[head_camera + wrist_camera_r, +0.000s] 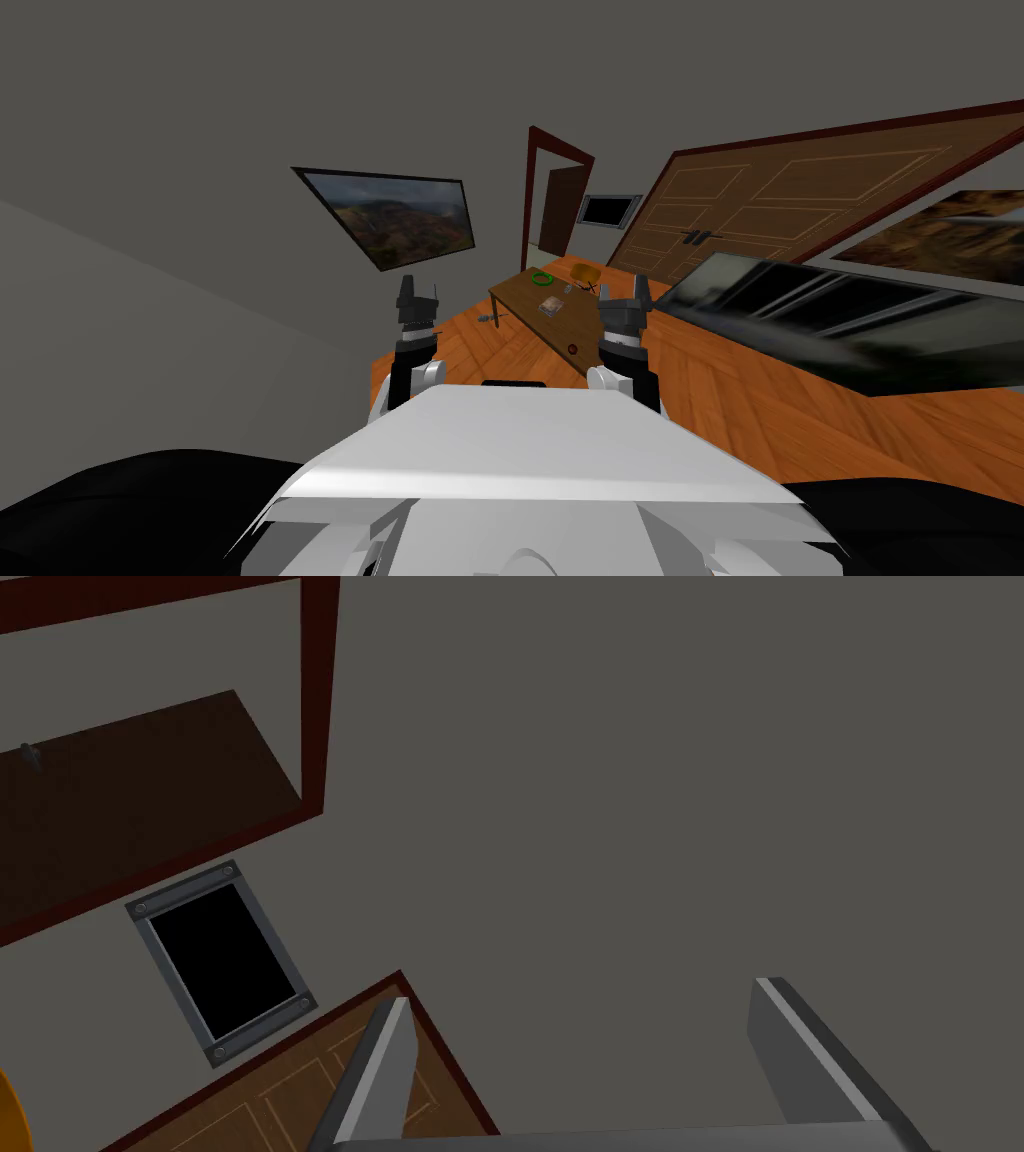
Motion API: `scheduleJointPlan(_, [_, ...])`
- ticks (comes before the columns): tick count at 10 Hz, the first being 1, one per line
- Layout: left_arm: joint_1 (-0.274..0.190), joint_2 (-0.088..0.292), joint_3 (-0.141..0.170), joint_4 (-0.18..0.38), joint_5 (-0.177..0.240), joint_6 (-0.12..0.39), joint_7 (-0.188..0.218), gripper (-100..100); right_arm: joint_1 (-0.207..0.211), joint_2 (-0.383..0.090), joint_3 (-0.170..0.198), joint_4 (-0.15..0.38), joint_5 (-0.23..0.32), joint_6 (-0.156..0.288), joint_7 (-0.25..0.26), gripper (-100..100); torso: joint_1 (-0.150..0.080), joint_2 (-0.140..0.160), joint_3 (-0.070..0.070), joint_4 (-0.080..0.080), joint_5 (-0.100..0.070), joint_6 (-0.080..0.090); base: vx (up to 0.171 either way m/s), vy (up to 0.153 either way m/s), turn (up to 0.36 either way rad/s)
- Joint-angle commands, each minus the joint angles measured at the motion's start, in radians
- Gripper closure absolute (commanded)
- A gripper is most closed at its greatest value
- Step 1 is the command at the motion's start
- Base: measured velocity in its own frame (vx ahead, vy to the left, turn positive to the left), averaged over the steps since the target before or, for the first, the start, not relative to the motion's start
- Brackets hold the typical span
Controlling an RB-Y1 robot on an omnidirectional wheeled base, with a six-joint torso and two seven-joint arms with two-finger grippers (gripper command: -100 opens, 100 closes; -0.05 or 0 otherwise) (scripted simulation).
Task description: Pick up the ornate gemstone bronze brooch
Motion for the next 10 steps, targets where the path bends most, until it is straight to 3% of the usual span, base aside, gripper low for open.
scheduleJointPlan(1, [0.0, 0.0, 0.0, 0.0, 0.0, 0.0, 0.0, 0, 0.005, -0.031, -0.001, 0.002, 0.013, -0.001, 0.007, -100, 0.0, 0.0, 0.0, 0.0, 0.0, 0.0, -0.009, 0.015, 0.047])
scheduleJointPlan(6, [0.0, 0.0, 0.0, 0.0, 0.0, 0.0, 0.0, 0, 0.038, -0.121, -0.006, 0.034, 0.125, -0.013, 0.061, -100, 0.002, 0.002, 0.001, 0.0, 0.0, 0.0, -0.029, 0.029, 0.099])
scheduleJointPlan(10, [0.0, 0.0, 0.0, 0.0, 0.0, 0.0, 0.0, 0, 0.065, -0.15, -0.01, 0.079, 0.239, -0.028, 0.115, -100, 0.002, 0.001, 0.001, 0.0, 0.0, 0.0, -0.017, 0.034, 0.11])
